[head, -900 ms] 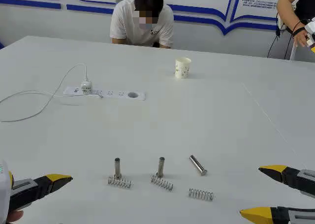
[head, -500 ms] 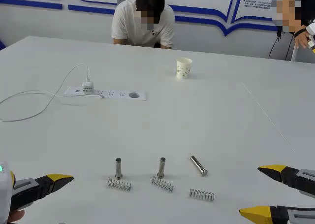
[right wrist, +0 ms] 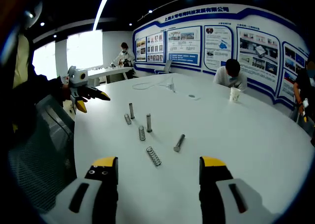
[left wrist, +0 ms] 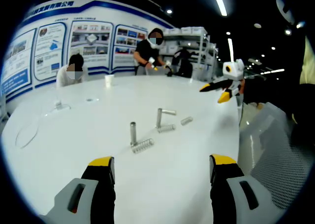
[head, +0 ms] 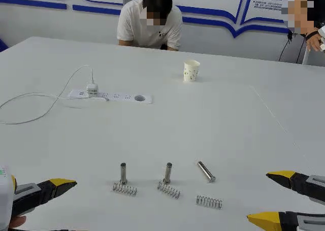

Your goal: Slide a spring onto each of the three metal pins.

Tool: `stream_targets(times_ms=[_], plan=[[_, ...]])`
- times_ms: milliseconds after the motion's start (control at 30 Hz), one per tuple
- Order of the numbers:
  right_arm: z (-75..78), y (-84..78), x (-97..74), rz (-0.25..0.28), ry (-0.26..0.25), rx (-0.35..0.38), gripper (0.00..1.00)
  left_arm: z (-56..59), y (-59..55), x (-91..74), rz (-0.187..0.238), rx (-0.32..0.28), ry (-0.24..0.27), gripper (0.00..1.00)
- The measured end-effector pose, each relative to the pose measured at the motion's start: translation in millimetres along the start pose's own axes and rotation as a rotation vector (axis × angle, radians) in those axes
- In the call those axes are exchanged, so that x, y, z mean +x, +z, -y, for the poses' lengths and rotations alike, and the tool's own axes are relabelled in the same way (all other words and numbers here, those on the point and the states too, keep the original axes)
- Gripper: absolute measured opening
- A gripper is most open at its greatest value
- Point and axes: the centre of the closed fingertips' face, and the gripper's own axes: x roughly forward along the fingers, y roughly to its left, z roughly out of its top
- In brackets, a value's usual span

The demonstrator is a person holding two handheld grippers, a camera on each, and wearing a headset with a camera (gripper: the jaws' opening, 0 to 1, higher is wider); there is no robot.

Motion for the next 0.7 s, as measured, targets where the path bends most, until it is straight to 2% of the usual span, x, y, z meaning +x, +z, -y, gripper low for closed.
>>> stream_targets(times_ms=[233, 500, 700], plan=[[4.1, -0.9, 0.0, -0.012, -0.008, 0.013, 0.65, 0.1, -0.1, -0.2, -0.002, 0.001, -0.002, 0.8], [18.7, 8.9, 4.4, -0.017, -0.031, 0.02, 0.6, -2.4, 1.4, 0.6, -0.003, 0.003, -0.003, 0.79], [27.2, 17.8, 14.4, -0.024, -0.043, 0.019, 0.58, -1.4, 3.4, 1.4, 0.004, 0.003, -0.004, 0.79]])
